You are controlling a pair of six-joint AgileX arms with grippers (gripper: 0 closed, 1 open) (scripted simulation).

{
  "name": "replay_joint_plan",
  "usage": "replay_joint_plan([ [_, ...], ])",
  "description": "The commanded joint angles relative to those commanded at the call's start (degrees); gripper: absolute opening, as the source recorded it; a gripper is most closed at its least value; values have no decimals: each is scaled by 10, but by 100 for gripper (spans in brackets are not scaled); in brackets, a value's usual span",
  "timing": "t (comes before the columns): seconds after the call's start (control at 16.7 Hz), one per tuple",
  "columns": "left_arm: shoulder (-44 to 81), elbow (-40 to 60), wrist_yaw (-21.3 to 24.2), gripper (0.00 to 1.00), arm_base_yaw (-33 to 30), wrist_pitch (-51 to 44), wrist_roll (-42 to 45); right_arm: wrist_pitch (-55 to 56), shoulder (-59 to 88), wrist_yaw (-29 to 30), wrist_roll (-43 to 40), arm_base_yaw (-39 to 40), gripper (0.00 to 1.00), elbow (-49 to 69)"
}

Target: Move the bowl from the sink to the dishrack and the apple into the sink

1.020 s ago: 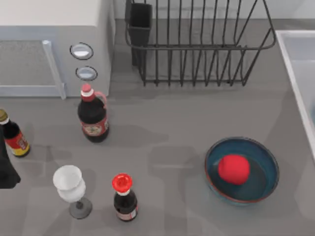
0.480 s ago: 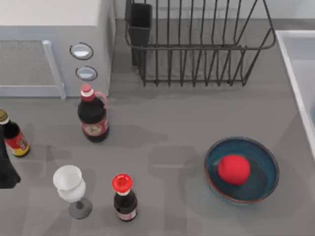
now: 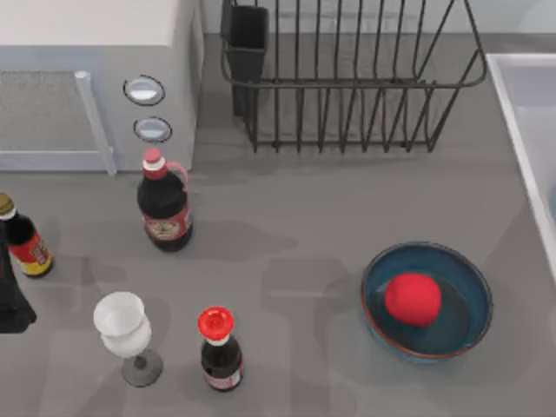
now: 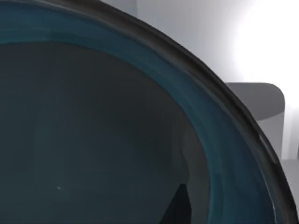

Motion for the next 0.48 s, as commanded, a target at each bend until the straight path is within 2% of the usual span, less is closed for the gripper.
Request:
replay_joint_plan([
  [0.24, 0, 0, 0, 100, 0, 0, 0, 0, 0, 0, 0, 0, 2, 0],
  [0.48, 0, 0, 0, 100, 0, 0, 0, 0, 0, 0, 0, 0, 0, 0],
])
